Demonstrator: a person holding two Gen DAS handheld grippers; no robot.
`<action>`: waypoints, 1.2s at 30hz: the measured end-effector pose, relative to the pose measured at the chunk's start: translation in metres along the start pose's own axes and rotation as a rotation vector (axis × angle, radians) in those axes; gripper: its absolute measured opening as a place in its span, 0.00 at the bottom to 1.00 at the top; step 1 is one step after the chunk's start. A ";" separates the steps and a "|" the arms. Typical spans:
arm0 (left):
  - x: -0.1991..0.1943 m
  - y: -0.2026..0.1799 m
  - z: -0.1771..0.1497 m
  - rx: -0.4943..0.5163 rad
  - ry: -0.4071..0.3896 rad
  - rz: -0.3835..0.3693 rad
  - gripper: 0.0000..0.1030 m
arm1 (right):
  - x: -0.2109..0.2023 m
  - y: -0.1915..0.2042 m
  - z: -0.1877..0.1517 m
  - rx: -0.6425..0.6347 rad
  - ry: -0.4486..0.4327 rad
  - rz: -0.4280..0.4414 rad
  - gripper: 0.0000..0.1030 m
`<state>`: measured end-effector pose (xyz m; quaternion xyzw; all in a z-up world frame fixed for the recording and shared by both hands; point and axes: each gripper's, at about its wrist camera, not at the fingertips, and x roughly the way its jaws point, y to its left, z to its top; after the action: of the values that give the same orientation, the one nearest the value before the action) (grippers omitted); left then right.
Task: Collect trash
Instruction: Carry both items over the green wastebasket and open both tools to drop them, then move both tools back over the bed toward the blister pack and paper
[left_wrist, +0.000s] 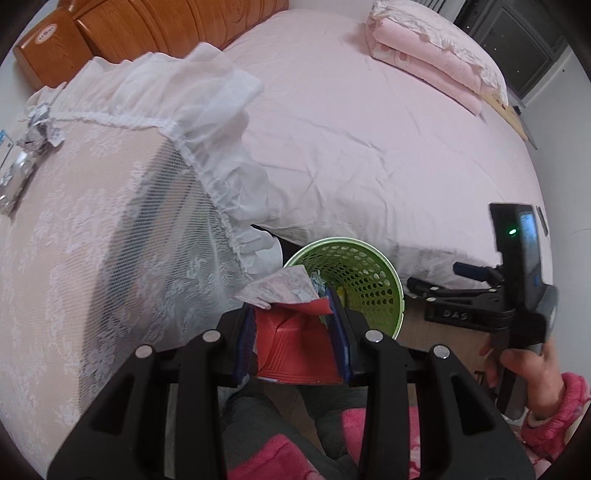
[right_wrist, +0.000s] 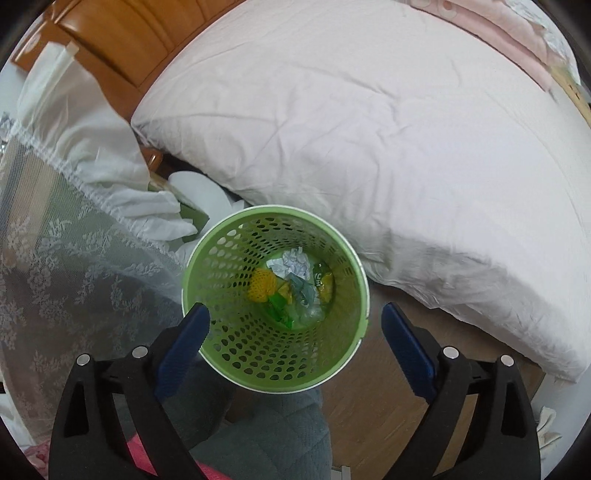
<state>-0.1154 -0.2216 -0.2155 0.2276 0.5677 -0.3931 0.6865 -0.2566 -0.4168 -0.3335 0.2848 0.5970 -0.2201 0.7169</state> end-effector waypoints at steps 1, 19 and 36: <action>0.010 -0.004 0.001 0.010 0.016 -0.006 0.34 | -0.009 -0.007 0.000 0.015 -0.014 -0.006 0.91; 0.229 -0.066 -0.047 0.080 0.357 -0.037 0.81 | -0.038 -0.067 -0.005 0.084 0.003 -0.030 0.96; -0.019 0.000 0.008 -0.139 -0.157 0.067 0.93 | -0.108 0.000 0.028 -0.080 -0.218 0.085 0.96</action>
<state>-0.1115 -0.2224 -0.1954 0.1669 0.5299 -0.3464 0.7559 -0.2564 -0.4379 -0.2243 0.2554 0.5114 -0.1951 0.7970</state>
